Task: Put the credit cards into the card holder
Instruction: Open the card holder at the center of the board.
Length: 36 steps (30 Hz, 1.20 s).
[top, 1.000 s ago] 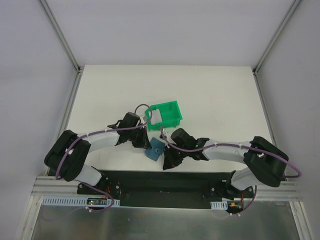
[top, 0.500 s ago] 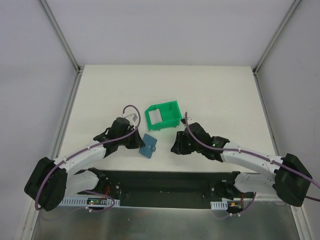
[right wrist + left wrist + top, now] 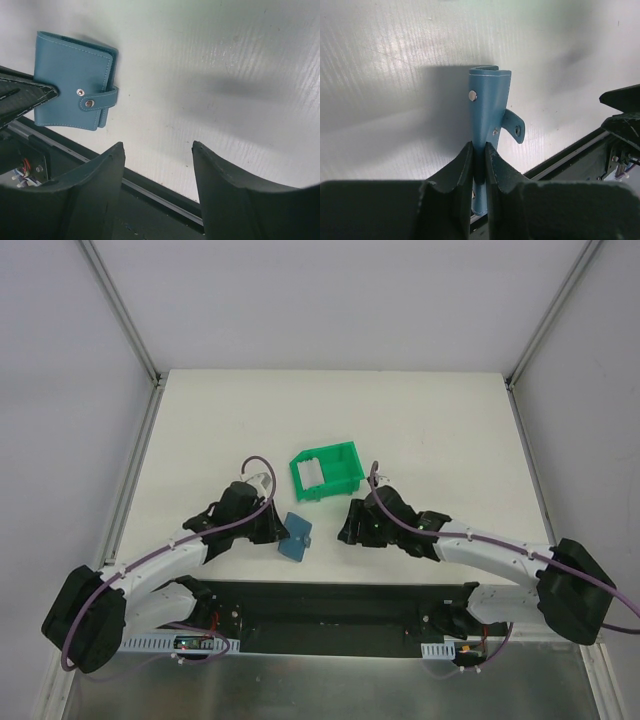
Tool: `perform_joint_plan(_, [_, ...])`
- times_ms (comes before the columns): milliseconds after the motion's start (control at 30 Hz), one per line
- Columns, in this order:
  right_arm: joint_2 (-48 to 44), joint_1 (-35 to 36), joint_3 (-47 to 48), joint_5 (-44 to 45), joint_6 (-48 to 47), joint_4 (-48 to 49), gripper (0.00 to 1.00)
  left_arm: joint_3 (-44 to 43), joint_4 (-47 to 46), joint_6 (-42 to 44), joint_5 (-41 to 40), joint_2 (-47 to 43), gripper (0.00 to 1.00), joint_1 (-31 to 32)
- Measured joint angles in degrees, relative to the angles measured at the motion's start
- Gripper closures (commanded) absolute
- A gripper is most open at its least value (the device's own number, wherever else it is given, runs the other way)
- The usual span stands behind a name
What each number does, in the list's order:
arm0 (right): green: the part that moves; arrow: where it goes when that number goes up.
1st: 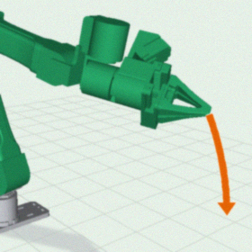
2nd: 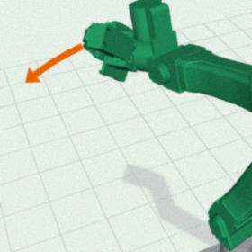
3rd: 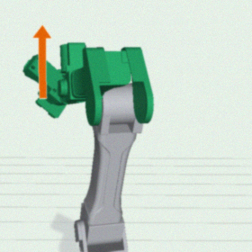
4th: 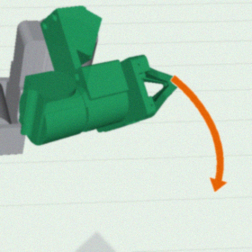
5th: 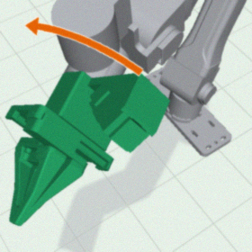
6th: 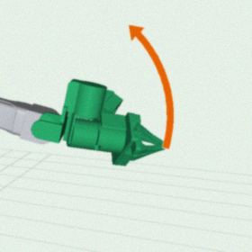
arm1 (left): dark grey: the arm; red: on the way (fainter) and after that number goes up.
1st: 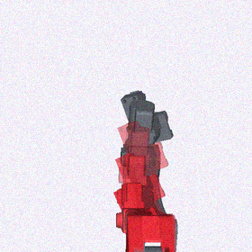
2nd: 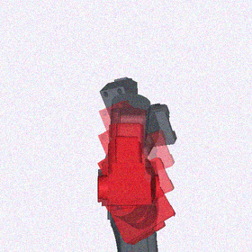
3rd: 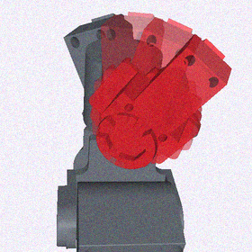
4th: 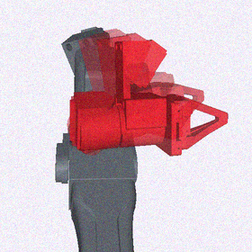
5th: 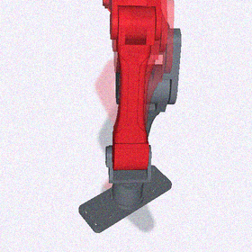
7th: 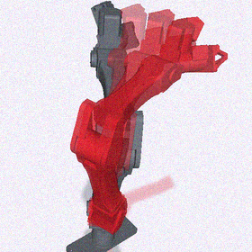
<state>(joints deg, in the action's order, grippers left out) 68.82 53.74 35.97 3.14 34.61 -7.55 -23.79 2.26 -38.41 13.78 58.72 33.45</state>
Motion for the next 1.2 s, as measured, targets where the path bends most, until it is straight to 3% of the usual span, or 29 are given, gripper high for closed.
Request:
perform_joint_plan(333, [10.5,1.7,9.4,-0.7,0.7,1.6,0.38,1.2,0.2,-2.9,-1.4,-2.0,0.89,1.6])
perform_joint_plan(700, [25.2,6.2,22.6,-2.1,0.4,-1.1,0.45,1.5,0.7,-5.8,-4.0,-3.6,0.89,3.0])
perform_joint_plan(1033, [28.6,6.7,24.6,-1.6,-0.2,-7.0,0.73,1.5,1.1,-5.9,-5.0,-3.7,0.89,3.0])
perform_joint_plan(1200, [28.7,6.7,24.6,-1.6,-0.3,-7.8,0.81,1.5,1.1,-5.9,-5.0,-3.7,0.88,3.0])
